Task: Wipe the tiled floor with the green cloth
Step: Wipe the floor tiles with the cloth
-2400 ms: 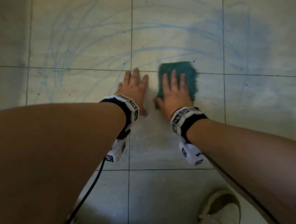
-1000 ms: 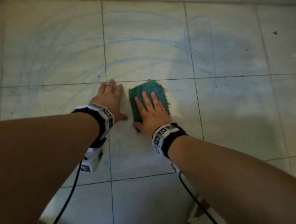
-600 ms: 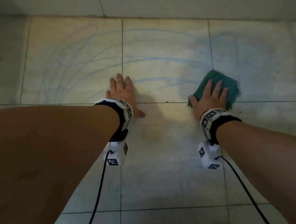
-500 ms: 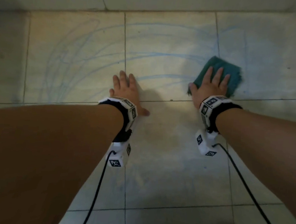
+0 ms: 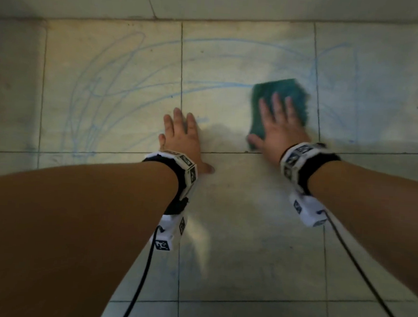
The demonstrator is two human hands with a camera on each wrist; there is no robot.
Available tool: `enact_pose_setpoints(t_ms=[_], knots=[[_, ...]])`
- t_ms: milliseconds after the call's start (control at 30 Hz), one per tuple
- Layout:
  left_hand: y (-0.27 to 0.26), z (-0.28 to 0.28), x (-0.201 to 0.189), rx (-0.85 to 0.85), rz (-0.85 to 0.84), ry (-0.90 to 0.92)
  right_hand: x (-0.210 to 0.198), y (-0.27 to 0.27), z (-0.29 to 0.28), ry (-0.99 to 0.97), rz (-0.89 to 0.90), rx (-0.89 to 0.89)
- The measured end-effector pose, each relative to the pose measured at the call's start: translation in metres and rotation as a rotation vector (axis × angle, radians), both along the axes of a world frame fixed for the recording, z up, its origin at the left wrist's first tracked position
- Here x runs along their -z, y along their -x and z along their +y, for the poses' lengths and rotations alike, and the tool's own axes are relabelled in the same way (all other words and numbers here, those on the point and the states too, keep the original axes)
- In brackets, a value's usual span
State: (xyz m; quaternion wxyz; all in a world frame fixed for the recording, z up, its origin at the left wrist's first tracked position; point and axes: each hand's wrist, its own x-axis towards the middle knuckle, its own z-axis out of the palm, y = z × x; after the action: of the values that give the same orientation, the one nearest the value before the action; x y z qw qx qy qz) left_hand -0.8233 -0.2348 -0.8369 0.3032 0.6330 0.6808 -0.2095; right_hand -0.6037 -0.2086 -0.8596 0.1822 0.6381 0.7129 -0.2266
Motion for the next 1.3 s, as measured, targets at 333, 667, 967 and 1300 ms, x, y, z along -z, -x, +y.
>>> enact_pose_setpoints(t_ms=[333, 667, 967, 1300], knots=[[-0.003, 0.002, 0.004, -0.008, 0.015, -0.027, 0.004, 0.1, 0.04, -0.09, 0.078, -0.129], [0.002, -0.001, 0.005, -0.023, -0.035, -0.032, 0.002, -0.005, 0.043, -0.035, -0.073, -0.134], [-0.002, 0.001, 0.005, -0.018, -0.019, -0.046, 0.001, 0.086, 0.024, -0.073, 0.042, -0.417], [0.0, -0.001, 0.006, -0.011, -0.029, -0.043, 0.003, -0.007, -0.028, -0.038, -0.033, 0.002]])
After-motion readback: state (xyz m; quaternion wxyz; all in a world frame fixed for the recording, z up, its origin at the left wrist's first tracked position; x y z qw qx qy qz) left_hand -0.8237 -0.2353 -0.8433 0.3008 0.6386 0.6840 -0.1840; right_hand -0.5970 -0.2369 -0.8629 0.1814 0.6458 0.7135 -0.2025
